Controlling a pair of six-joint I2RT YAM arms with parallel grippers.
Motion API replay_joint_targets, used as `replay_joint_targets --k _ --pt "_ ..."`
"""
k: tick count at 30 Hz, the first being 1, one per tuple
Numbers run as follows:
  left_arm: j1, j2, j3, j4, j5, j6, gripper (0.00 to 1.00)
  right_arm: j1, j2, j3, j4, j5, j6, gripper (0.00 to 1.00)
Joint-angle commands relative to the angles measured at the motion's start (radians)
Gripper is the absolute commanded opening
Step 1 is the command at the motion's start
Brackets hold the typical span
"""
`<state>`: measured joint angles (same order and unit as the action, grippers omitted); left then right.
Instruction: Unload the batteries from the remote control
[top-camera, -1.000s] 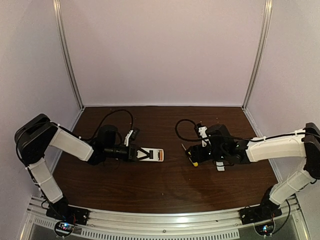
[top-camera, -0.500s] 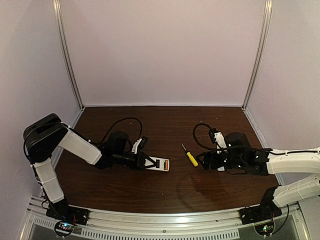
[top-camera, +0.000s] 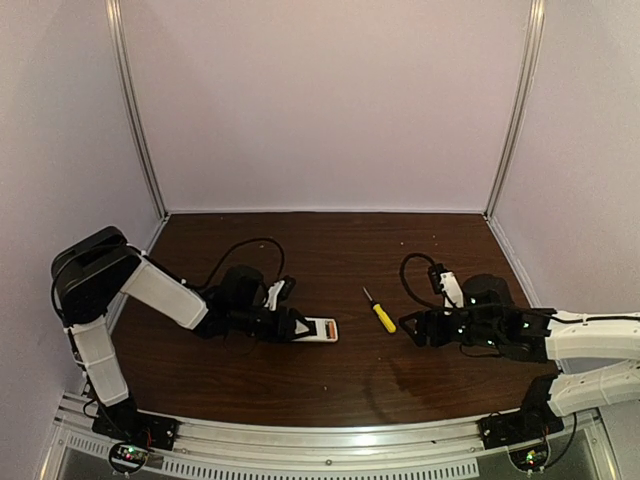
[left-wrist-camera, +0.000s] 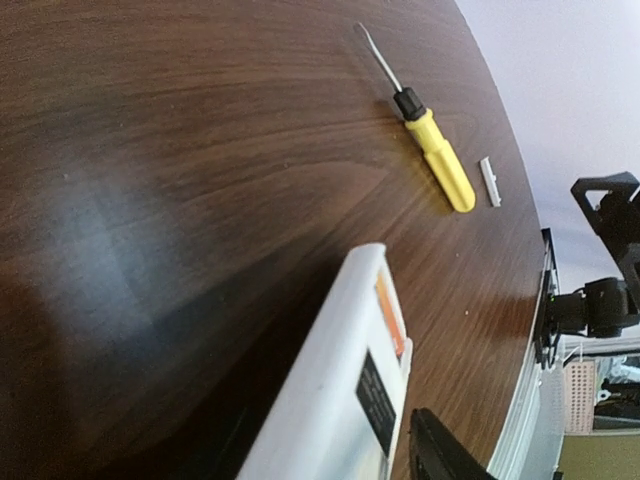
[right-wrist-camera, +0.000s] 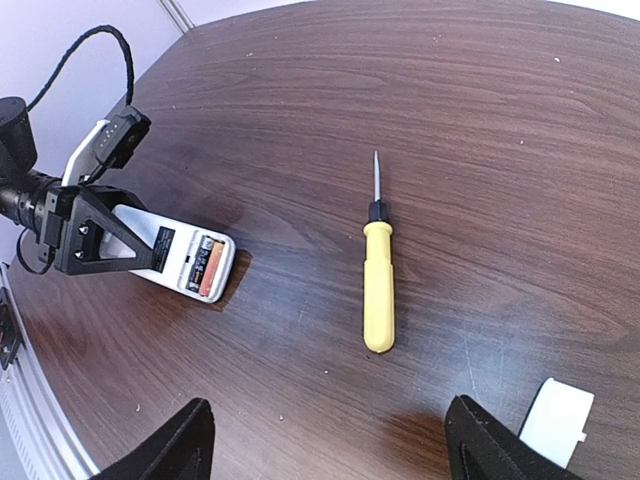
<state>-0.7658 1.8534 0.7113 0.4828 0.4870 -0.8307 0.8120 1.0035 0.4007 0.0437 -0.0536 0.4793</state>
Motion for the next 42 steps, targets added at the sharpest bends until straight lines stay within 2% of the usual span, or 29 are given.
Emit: replay_joint_targets --k 1,3,10,18,21,23,29,36,42 --pt "0.006 0.009 0.045 -0.068 -0.079 0.052 0.58 0.005 0.018 -0.007 0.031 -0.013 0.018 0.80" --pt "0.009 0.009 0.057 -0.097 -0.102 0.070 0.64 0.006 0.026 -0.004 0.033 -0.015 0.018 0.80" --pt "0.023 -0.002 0.073 -0.189 -0.189 0.130 0.77 0.008 0.059 0.006 0.029 -0.004 0.015 0.80" --pt "0.032 -0.045 0.093 -0.309 -0.381 0.212 0.88 0.010 0.156 0.026 0.071 -0.003 0.009 0.81" --pt "0.034 -0.055 0.121 -0.378 -0.486 0.228 0.96 0.012 0.204 0.038 0.089 -0.004 0.005 0.80" --pt "0.034 -0.071 0.137 -0.405 -0.570 0.243 0.97 0.012 0.236 0.047 0.103 -0.002 0.001 0.79" --pt "0.034 -0.142 0.164 -0.409 -0.647 0.323 0.97 0.012 0.336 0.087 0.145 0.021 -0.029 0.76" --pt "0.034 -0.241 0.054 -0.177 -0.614 0.402 0.97 0.012 0.473 0.163 0.150 0.049 -0.059 0.68" --pt "0.034 -0.302 0.023 -0.151 -0.591 0.469 0.95 0.011 0.575 0.225 0.143 0.091 -0.067 0.62"
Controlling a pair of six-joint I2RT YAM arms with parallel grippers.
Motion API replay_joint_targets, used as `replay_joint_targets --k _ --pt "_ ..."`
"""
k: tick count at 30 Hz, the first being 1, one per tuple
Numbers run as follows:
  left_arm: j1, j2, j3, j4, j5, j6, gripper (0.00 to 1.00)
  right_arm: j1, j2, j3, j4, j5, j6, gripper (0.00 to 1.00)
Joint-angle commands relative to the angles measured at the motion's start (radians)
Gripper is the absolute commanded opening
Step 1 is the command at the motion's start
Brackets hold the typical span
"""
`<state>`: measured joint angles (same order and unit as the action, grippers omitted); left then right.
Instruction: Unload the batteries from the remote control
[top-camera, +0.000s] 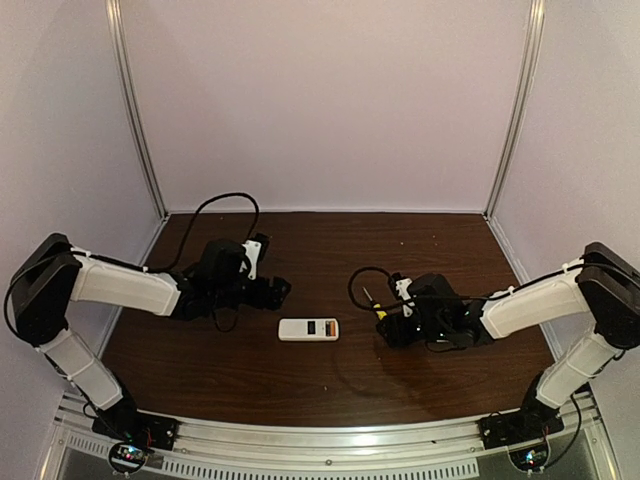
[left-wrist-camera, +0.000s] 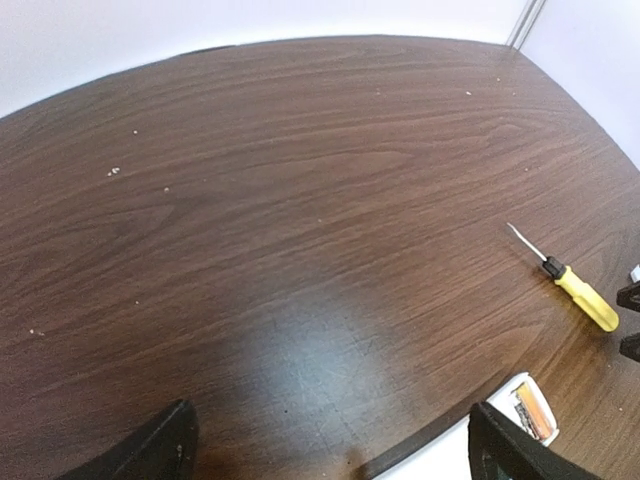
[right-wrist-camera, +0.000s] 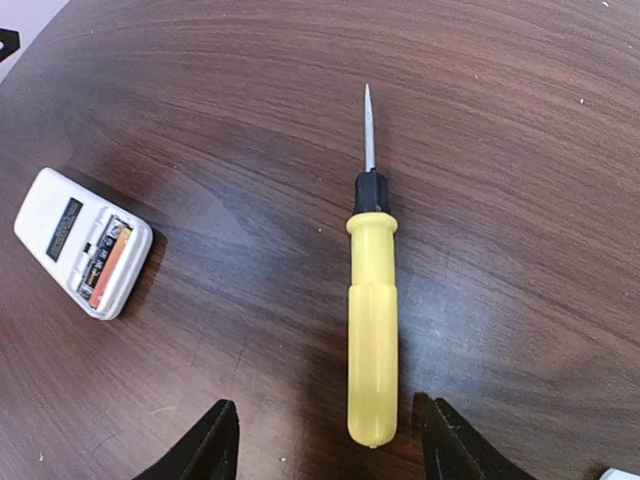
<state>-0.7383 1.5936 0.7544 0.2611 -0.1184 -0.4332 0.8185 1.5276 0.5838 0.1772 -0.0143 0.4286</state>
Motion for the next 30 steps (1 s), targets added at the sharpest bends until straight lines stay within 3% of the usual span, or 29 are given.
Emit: replay_joint_targets --k 1,16,27,30 --pt "0.007 -0.058 -0.032 0.084 0.020 0.077 0.95 0.005 0.066 0.052 0.009 0.052 -0.015 0.61" --pt "0.007 -0.178 -0.139 0.197 0.105 0.096 0.90 0.006 0.159 0.091 -0.030 0.130 -0.010 0.35" --pt "0.007 -0.203 -0.155 0.212 0.118 0.099 0.89 0.007 0.200 0.078 -0.006 0.128 -0.016 0.33" --pt "0.007 -0.211 -0.161 0.217 0.150 0.102 0.88 0.007 0.209 0.079 -0.008 0.131 -0.014 0.27"
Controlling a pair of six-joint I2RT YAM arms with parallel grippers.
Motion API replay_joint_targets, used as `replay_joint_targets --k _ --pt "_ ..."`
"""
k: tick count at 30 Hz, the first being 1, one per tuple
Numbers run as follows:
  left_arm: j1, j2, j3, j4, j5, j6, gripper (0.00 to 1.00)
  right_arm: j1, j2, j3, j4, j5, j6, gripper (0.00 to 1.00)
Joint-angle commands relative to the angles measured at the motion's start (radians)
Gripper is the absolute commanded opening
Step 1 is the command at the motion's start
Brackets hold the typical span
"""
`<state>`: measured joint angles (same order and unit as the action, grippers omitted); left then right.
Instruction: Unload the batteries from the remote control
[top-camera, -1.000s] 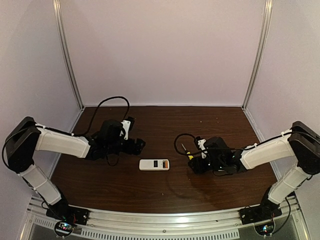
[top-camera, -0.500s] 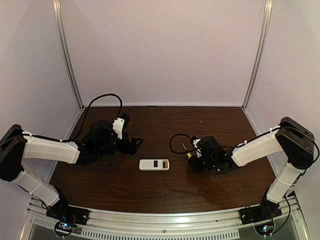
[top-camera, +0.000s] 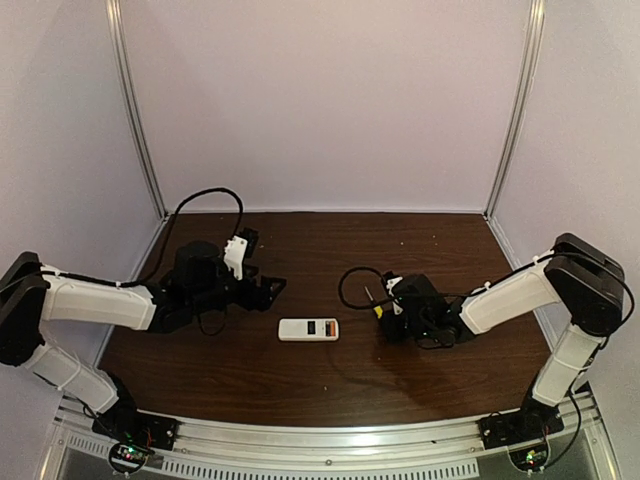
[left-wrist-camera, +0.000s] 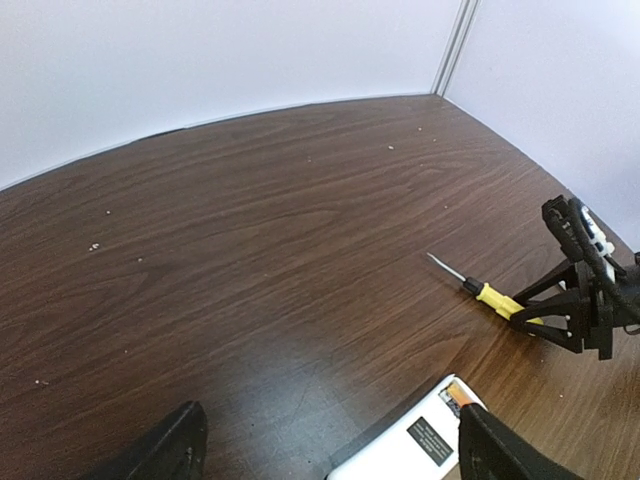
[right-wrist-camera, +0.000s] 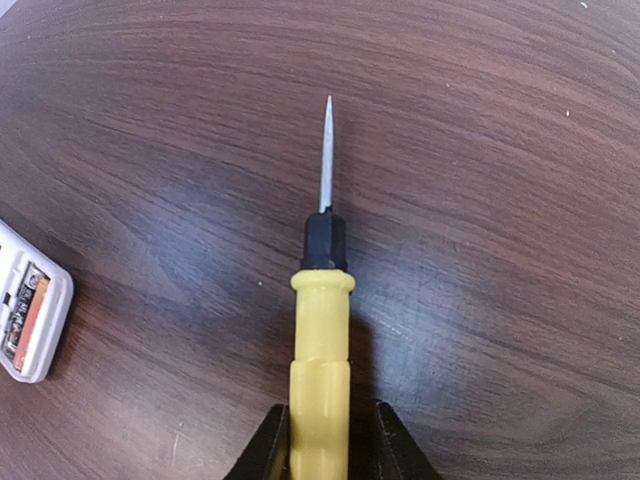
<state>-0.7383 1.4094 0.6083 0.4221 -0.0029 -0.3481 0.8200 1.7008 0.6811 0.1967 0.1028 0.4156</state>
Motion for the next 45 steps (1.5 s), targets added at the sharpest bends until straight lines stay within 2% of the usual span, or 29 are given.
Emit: replay_joint_targets --k 1,4,9,14,17,20,24,31,35,40,45 --pt "0.008 -0.028 -0.016 0.056 0.035 0.018 0.88 0.007 0.038 -0.018 -0.030 0.017 0.000 0.25" --pt "0.007 -0.031 -0.021 0.061 0.031 0.021 0.88 0.015 0.043 -0.017 -0.042 0.027 0.003 0.22" --pt "0.007 -0.037 -0.026 0.069 0.040 0.029 0.88 0.033 0.034 -0.013 -0.059 0.035 0.004 0.10" --pt "0.007 -0.016 -0.027 0.098 0.099 0.044 0.86 0.036 -0.038 -0.016 -0.069 -0.036 -0.017 0.00" --pt "0.007 -0.005 -0.027 0.119 0.174 0.054 0.84 0.036 -0.128 -0.009 -0.121 -0.095 -0.045 0.00" --pt "0.007 -0.012 -0.038 0.158 0.260 0.066 0.84 0.036 -0.220 -0.011 -0.156 -0.217 -0.058 0.00" --pt "0.007 -0.022 -0.058 0.210 0.389 0.077 0.83 0.039 -0.333 -0.033 -0.165 -0.403 -0.054 0.00" --pt "0.007 -0.022 -0.094 0.357 0.649 0.057 0.81 0.098 -0.526 -0.072 -0.171 -0.602 -0.048 0.00" --pt "0.007 -0.010 -0.105 0.443 0.808 0.029 0.81 0.149 -0.596 -0.082 -0.178 -0.649 -0.057 0.00" --pt "0.005 0.013 -0.099 0.488 0.961 0.013 0.78 0.209 -0.596 -0.076 -0.190 -0.651 -0.075 0.00" --pt "-0.021 0.037 -0.072 0.459 1.010 0.035 0.72 0.231 -0.569 -0.043 -0.216 -0.631 -0.088 0.00"
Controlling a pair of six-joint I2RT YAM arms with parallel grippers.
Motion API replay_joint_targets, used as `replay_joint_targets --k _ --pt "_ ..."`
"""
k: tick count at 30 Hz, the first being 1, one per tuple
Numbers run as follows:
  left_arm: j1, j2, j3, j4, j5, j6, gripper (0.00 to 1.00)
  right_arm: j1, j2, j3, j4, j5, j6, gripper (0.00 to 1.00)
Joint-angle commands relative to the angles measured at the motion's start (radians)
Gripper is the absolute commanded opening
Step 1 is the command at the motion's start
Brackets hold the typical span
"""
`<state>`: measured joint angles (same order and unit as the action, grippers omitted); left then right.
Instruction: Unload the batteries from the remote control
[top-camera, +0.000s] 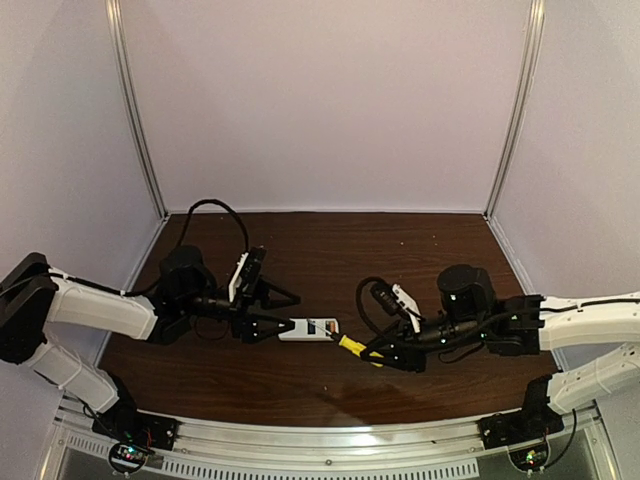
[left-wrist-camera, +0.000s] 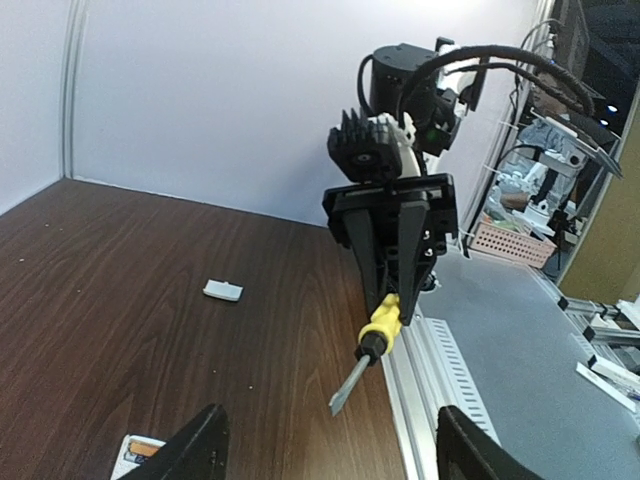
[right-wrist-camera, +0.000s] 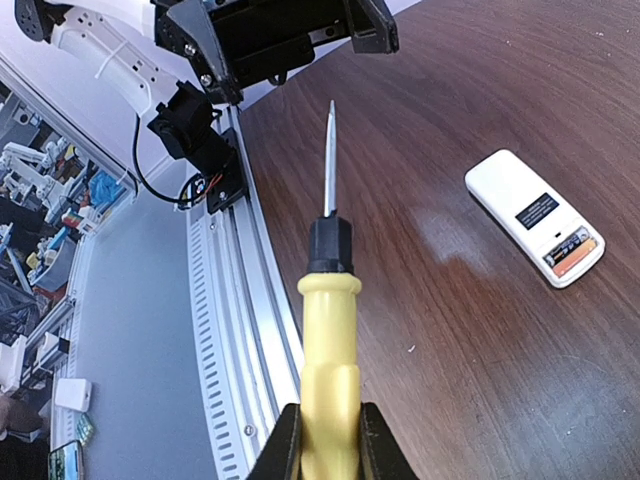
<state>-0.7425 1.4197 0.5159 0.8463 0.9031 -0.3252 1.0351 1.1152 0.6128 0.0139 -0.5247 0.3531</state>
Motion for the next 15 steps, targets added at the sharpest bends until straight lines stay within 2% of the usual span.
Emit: replay_joint_targets --k 1,15 --pt "-0.021 0.032 0.030 0.015 0.106 0.021 0.70 0.018 0.022 0.034 -0.040 0.000 -0.029 0.00" --pt "-0.103 0.087 0.127 -0.182 0.091 0.145 0.57 0.041 0.065 0.094 -0.072 0.017 -0.050 0.00"
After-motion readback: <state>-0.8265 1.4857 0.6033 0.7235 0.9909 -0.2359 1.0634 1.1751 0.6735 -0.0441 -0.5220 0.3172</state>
